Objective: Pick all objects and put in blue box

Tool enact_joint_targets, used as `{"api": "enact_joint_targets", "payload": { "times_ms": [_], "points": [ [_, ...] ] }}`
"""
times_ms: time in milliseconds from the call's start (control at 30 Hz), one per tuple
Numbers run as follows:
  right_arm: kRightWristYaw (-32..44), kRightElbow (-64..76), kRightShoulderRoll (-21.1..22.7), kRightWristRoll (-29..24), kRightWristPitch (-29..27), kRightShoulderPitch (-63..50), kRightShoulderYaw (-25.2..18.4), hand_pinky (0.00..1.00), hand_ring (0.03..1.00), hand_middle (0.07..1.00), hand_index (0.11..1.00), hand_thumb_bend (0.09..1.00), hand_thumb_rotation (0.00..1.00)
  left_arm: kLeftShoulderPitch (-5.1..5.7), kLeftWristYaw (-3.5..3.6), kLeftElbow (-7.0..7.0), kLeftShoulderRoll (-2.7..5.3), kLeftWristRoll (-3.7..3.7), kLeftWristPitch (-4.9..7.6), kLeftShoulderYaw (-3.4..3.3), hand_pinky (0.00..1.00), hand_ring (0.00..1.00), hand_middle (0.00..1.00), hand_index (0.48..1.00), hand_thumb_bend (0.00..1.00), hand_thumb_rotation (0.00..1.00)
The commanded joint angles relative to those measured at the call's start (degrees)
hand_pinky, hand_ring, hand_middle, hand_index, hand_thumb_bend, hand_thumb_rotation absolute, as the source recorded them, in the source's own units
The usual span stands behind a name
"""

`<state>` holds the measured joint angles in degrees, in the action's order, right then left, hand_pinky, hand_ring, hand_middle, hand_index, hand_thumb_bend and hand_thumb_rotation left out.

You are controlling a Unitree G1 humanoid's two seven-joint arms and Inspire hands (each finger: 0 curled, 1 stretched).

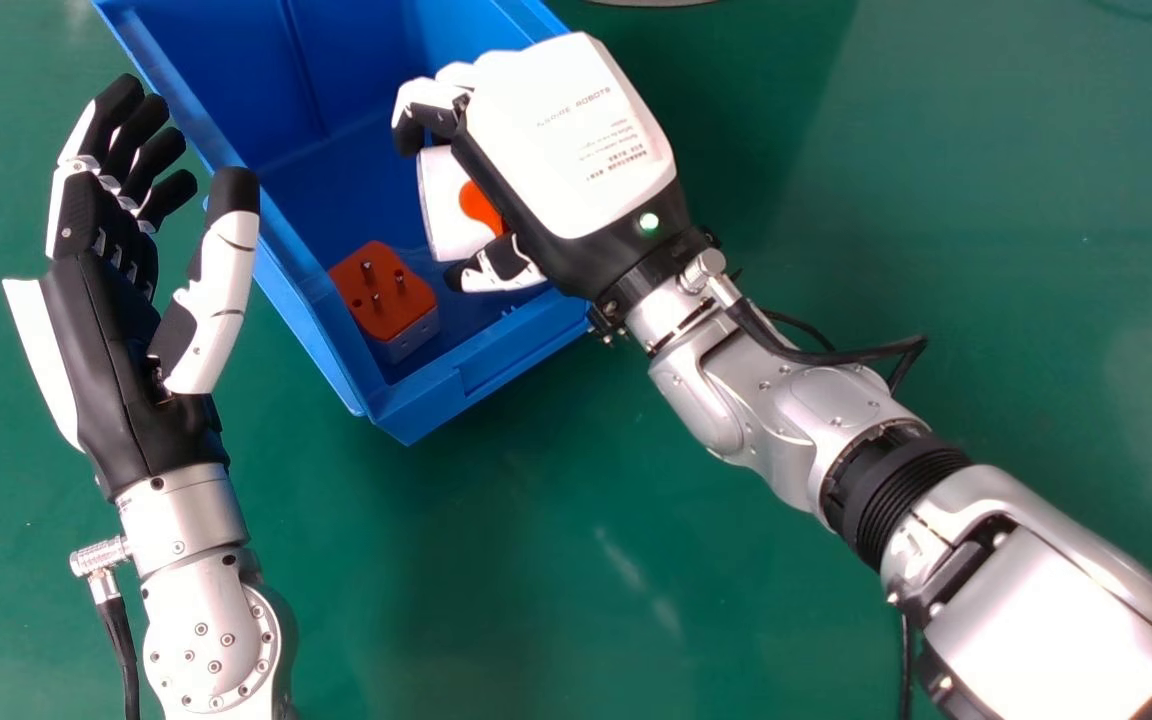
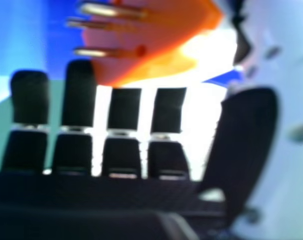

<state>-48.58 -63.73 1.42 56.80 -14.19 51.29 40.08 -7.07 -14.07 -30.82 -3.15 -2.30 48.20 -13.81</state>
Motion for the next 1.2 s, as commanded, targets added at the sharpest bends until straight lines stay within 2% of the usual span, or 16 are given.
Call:
{"api": "enact_joint_targets", "payload": {
  "times_ms": [0, 67, 100, 167, 267, 367, 567, 700, 800, 967, 1067, 1167],
  "points": [
    [-1.32, 2.47, 0.34, 0.49, 1.04, 0.81, 0.45, 0.37, 0.489, 0.562, 0.513, 0.499, 0.02, -0.11, -0.57, 1.0, -0.06, -1.01, 1.52, 0.08, 0.77, 0.8, 0.82, 0.806, 0.65, 0.45],
    [-1.39, 3.3, 0.47, 0.42, 1.67, 0.46, 0.82, 0.47, 0.586, 0.653, 0.622, 0.656, 0.01, -0.07, -0.48, 0.94, -0.05, -0.88, 1.62, 0.1, 0.77, 0.8, 0.82, 0.806, 0.65, 0.45],
    [-1.33, 3.67, 0.54, 0.34, 1.85, 0.33, 0.94, 0.47, 0.586, 0.653, 0.622, 0.656, 0.01, -0.07, -0.52, 0.86, -0.07, -0.93, 1.69, 0.09, 0.77, 0.8, 0.82, 0.806, 0.65, 0.45],
    [-1.21, 4.21, 0.73, 0.14, 1.83, 0.17, 1.09, 0.51, 0.631, 0.692, 0.675, 0.721, 0.01, -0.08, -0.48, 0.74, -0.11, -0.9, 1.72, 0.1, 0.77, 0.8, 0.82, 0.805, 0.65, 0.45],
    [-1.62, 4.72, 1.05, -0.03, 1.59, -0.06, 1.3, 0.55, 0.67, 0.722, 0.719, 0.771, 0.0, -0.15, -0.14, 0.62, -0.03, -0.33, 1.8, 0.14, 0.77, 0.8, 0.82, 0.806, 0.65, 0.45],
    [-2.1, 4.91, 1.08, 0.08, 1.91, -0.22, 1.47, 0.61, 0.718, 0.758, 0.77, 0.816, 0.01, -0.12, -0.31, 0.74, -0.05, -0.48, 1.5, 0.09, 0.77, 0.8, 0.82, 0.805, 0.65, 0.45],
    [-2.49, 5.18, 0.91, 0.0, 2.58, -0.26, 1.61, 0.69, 0.784, 0.82, 0.841, 0.853, 0.02, -0.35, -0.44, 0.68, -0.29, -0.82, 1.27, 0.07, 0.78, 0.8, 0.82, 0.806, 0.65, 0.45],
    [-2.75, 6.18, 1.16, 0.03, 2.72, -0.56, 1.5, 0.71, 0.805, 0.835, 0.863, 0.849, 0.03, -0.35, -0.23, 1.22, -0.13, -0.51, 0.81, 0.19, 0.77, 0.8, 0.82, 0.807, 0.66, 0.46],
    [-2.4, 8.42, 1.78, -0.49, 2.55, -1.52, 0.93, 0.71, 0.811, 0.838, 0.87, 0.845, 0.03, -0.33, -0.29, 1.47, -0.1, -0.66, 0.67, 0.27, 0.77, 0.8, 0.82, 0.807, 0.66, 0.46],
    [-2.05, 16.1, 3.5, -2.46, 1.37, -5.73, -1.57, 0.72, 0.821, 0.848, 0.877, 0.832, 0.04, -0.26, -0.36, 1.88, 0.29, -0.51, 0.48, 0.38, 0.77, 0.8, 0.82, 0.806, 0.66, 0.45],
    [-2.11, 22.9, 4.91, -3.95, 0.56, -10.04, -3.75, 0.73, 0.827, 0.848, 0.873, 0.855, 0.05, -0.41, -0.42, 1.6, 0.15, -0.66, 0.74, 0.28, 0.76, 0.8, 0.82, 0.806, 0.66, 0.45],
    [-1.43, 29.03, 6.09, -5.3, -0.39, -14.14, -5.79, 0.73, 0.832, 0.853, 0.875, 0.871, 0.05, -0.54, -0.14, 1.46, 0.0, -0.37, 0.6, 0.25, 0.76, 0.79, 0.82, 0.806, 0.65, 0.45]
  ]
}}
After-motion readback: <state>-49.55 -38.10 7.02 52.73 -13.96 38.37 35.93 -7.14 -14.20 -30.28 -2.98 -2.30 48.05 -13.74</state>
